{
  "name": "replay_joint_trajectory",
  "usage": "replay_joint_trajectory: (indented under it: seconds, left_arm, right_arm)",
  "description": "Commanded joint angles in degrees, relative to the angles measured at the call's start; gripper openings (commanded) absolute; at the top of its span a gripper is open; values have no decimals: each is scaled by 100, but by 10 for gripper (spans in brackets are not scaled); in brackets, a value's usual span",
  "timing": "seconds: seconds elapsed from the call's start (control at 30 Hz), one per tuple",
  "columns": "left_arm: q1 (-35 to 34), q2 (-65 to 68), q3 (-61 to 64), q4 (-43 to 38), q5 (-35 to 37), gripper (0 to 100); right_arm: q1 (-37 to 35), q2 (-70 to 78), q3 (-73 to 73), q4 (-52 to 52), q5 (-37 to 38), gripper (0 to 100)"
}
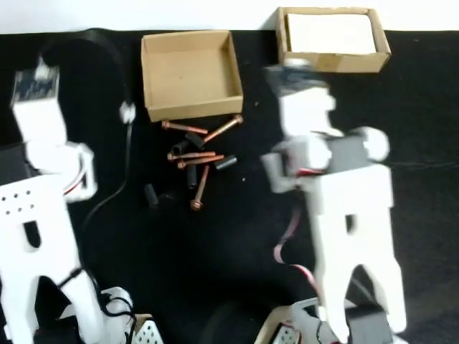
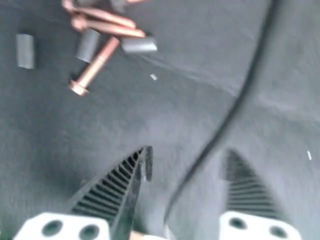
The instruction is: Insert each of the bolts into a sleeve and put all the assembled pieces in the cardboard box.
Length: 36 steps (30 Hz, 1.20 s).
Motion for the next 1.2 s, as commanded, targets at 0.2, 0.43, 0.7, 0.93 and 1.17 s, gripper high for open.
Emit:
replay_joint_trajectory:
  seconds: [0.2, 0.43, 0.7, 0.93, 1.17]
  left_arm:
    - [-927, -40, 462, 26, -642, 18]
    - [-1780, -40, 787, 26, -765, 113]
    - [-2211, -40, 813, 35, -967, 114]
    - [-2193, 13, 822, 26, -967, 115]
    - [-2026, -13, 1200, 0, -976, 115]
  right_arm:
    - [-514, 1174, -998, -1086, 53, 189]
    - [-1086, 2835, -2853, -892, 44, 253]
    - [-1446, 5367, -5077, -734, -1002, 255]
    - [-1402, 6941, -6246, 268, -1442, 255]
    - [-1604, 7495, -6387, 646, -1969, 255]
